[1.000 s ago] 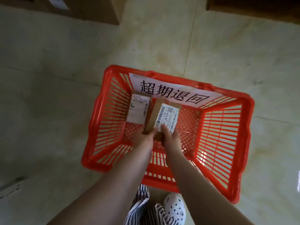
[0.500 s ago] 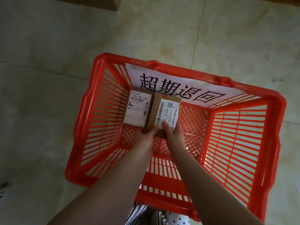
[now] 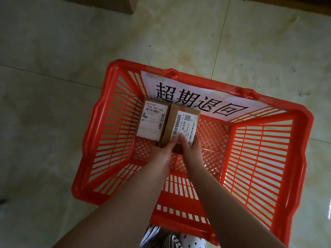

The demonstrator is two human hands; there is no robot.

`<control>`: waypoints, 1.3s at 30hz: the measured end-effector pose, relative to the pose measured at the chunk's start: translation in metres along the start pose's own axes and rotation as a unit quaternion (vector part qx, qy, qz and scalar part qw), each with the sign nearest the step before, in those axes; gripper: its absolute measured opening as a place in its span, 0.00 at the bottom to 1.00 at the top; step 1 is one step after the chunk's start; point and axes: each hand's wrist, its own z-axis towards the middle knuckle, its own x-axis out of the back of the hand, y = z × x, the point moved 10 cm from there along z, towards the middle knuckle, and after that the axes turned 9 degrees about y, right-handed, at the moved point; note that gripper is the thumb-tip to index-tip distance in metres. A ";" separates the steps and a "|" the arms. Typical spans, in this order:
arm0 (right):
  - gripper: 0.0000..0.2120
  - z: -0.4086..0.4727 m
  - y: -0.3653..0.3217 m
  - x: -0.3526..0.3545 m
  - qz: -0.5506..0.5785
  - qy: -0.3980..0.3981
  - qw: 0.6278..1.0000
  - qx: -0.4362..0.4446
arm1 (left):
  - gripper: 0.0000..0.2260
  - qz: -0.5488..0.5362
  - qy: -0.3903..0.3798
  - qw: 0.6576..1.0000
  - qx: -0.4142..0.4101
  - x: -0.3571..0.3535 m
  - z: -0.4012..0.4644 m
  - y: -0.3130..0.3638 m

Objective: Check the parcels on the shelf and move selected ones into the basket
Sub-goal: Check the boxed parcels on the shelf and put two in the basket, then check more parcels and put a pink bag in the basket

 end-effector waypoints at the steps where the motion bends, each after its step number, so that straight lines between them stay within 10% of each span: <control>1: 0.31 0.001 0.001 0.001 -0.004 0.001 1.000 -0.002 | 0.33 0.000 0.008 1.000 0.001 0.001 0.000 0.000; 16: 0.24 -0.120 -0.063 0.062 -0.064 0.088 0.992 -0.071 | 0.25 -0.065 0.021 0.996 0.053 0.097 -0.112 0.036; 20: 0.12 -0.232 -0.122 0.050 -0.005 -0.040 0.997 -0.059 | 0.07 -0.223 -0.045 0.973 0.048 0.173 -0.211 0.071; 29: 0.12 -0.543 -0.213 -0.007 -0.059 -0.322 0.945 0.017 | 0.12 -0.484 -0.014 0.874 -0.048 0.424 -0.436 0.067; 39: 0.04 -0.843 -0.128 -0.081 -0.247 -0.508 0.822 0.076 | 0.07 -0.689 0.127 0.703 -0.123 0.658 -0.597 -0.089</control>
